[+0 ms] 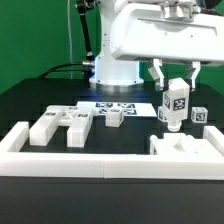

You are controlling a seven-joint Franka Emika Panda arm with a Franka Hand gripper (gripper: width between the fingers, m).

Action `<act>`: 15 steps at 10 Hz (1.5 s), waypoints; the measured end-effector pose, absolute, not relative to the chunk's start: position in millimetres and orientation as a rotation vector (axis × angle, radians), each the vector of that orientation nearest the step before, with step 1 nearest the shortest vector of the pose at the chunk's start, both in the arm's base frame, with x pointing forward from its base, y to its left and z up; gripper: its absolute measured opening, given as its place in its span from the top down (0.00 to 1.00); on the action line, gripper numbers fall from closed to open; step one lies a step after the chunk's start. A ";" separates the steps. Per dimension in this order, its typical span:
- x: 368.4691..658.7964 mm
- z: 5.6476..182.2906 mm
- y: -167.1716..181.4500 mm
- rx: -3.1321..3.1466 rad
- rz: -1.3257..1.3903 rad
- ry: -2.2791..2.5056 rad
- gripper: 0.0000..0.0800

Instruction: Assemble chair

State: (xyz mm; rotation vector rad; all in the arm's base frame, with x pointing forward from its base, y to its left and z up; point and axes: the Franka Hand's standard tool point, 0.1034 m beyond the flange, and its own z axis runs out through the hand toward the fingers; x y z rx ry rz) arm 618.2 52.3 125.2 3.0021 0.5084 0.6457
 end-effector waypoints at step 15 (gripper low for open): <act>633.9 118.9 86.0 2.845 0.951 0.667 0.60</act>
Offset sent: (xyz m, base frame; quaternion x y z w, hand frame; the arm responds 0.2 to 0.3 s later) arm 0.0037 0.0305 -0.0008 -0.0220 0.0439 -0.0136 0.9987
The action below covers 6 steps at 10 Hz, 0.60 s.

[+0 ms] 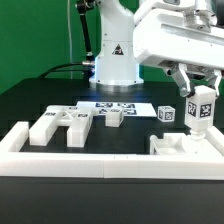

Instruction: Assemble chair

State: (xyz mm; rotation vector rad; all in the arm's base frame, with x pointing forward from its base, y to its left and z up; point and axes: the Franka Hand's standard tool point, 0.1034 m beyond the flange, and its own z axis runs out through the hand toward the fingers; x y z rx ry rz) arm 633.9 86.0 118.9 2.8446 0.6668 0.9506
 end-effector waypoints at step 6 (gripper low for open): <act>630.1 103.7 102.7 2.852 0.927 0.710 0.60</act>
Offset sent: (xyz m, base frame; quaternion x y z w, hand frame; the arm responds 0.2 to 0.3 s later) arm 0.0057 0.0158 -0.0086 -0.0193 0.0224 -0.0261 0.9992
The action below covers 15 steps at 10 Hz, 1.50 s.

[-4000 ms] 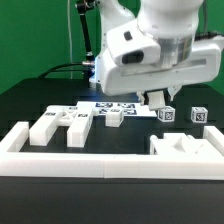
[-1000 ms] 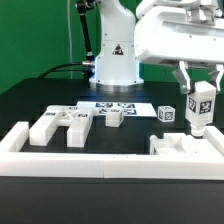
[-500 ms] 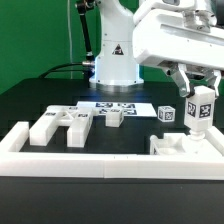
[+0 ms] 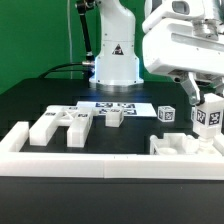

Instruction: Assemble chair

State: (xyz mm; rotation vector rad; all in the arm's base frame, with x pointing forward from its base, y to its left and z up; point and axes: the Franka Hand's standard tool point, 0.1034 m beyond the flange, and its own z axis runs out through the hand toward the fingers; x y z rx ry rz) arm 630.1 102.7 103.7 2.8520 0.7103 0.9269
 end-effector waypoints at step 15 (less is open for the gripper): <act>624.3 84.7 106.3 2.849 0.934 0.717 0.50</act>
Offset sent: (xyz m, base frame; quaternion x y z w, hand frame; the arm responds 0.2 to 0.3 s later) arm 0.0035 0.0055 -0.0055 -0.0031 0.0066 0.0006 1.0000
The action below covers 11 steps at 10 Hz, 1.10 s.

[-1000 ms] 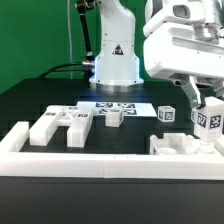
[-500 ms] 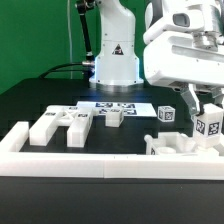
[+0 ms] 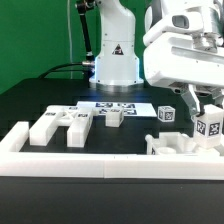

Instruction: Assemble chair

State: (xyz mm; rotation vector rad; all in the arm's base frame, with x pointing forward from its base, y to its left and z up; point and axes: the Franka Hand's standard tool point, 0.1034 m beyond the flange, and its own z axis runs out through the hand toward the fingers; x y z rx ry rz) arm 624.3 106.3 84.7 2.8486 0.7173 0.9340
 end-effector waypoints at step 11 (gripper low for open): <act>629.4 119.2 103.9 2.872 0.887 0.716 0.19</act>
Offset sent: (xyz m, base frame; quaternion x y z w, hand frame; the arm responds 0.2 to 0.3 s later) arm 0.0000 0.0000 0.0000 0.0000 0.0000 0.0000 1.0000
